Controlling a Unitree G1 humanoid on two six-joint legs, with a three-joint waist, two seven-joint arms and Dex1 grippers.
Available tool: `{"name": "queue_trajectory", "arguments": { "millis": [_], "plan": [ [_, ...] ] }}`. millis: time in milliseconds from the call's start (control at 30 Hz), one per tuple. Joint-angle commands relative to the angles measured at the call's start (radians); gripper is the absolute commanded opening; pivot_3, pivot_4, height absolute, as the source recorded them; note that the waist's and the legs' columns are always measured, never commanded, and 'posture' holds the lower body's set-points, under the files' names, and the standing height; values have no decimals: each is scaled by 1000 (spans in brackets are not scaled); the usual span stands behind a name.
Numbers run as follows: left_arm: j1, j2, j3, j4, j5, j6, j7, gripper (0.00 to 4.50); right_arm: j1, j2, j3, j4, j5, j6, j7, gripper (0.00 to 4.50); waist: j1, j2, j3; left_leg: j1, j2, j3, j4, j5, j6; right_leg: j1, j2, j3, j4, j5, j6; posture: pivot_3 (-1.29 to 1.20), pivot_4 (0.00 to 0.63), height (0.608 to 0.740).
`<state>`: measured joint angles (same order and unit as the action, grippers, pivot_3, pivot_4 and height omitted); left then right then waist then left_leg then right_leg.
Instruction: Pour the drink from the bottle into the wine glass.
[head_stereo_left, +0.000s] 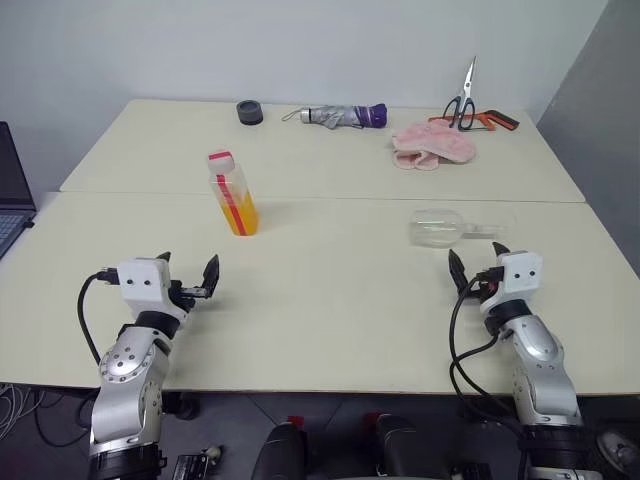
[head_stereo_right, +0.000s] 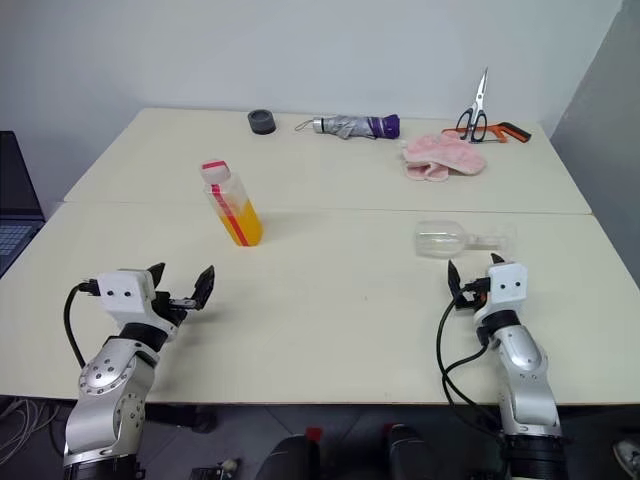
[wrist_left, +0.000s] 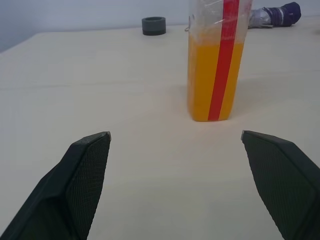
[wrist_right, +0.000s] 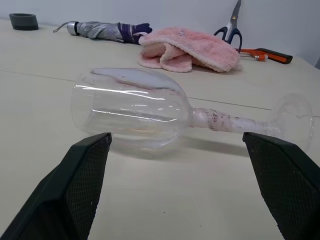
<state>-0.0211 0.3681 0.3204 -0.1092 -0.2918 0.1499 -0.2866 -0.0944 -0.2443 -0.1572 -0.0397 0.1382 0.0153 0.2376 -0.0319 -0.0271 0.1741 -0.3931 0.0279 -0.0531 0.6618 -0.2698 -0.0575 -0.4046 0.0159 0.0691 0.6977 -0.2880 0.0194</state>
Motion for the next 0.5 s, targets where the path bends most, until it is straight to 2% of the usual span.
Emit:
{"name": "queue_trajectory", "arguments": {
  "millis": [33,500],
  "plan": [
    [-15,14,16,-30,-3,-14,-3,4477,-4,-9,-19,-48,11,-3,-7,4500,0,0,0,0,0,0,0,0,0,0,0,0,0,0,0,0,150,740],
    [-24,29,31,5,27,-19,10,4477,-29,-15,-5,20,2,-43,20,4500,0,0,0,0,0,0,0,0,0,0,0,0,0,0,0,0,150,740]
  ]
}}
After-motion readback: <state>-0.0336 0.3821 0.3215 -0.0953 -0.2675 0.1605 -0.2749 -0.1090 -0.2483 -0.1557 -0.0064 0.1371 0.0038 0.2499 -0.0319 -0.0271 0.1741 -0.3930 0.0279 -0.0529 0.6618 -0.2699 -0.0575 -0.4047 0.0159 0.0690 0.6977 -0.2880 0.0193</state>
